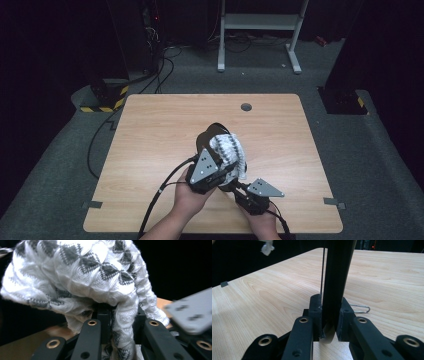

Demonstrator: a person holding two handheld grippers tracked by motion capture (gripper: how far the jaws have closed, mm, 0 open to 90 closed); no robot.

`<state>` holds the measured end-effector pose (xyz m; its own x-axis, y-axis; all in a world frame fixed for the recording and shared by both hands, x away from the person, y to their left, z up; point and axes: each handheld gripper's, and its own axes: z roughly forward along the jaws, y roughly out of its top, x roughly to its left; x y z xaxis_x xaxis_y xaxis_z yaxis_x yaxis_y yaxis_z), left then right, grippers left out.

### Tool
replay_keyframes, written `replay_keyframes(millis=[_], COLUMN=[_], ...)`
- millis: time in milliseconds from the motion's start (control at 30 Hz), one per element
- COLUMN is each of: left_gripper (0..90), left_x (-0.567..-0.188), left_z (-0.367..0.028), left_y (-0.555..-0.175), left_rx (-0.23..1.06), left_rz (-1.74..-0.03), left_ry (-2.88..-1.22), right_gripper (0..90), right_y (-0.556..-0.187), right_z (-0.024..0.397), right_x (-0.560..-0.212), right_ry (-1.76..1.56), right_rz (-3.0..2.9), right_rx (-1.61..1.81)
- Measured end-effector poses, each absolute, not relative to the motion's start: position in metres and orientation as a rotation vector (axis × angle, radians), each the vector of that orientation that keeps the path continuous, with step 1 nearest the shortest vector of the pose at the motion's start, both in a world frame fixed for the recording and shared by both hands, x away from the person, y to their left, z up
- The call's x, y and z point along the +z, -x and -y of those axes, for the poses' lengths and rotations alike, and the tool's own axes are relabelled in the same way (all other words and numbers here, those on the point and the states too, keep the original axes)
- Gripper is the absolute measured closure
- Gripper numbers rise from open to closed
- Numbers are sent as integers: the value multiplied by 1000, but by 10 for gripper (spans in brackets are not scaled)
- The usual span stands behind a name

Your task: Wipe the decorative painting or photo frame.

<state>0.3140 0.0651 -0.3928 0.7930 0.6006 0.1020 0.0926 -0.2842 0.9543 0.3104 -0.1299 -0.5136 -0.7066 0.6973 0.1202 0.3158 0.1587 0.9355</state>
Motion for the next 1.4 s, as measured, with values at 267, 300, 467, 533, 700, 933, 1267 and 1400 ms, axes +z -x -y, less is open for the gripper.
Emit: replay_keyframes(millis=[267,300,467,533,700,933,1267,1400], left_gripper=[757,757,757,757,757,758,758,758], left_x=[-397,-399,-415,-421,-437,-438,-413,-405], left_z=[-74,-80,-111,-123,-148,-149,-98,-74], left_y=[-325,-332,-364,-376,-405,-407,-345,-319], left_rx=[596,605,641,657,678,670,631,614], left_rz=[-568,-595,-753,-815,-954,-965,-669,-551], left_ry=[-1816,-1814,-1818,-1825,-1839,-1840,-1820,-1844], right_gripper=[785,785,783,784,785,785,785,786], right_y=[-311,-311,-311,-311,-311,-311,-311,-311], right_z=[131,131,130,130,130,129,128,129], right_x=[-513,-513,-513,-513,-514,-514,-514,-514], right_ry=[-973,-973,-971,-967,-965,-969,-968,-972], right_rz=[-2095,-2095,-2093,-2093,-2093,-2091,-2095,-2098], right_rx=[1576,1576,1578,1576,1579,1577,1570,1569])
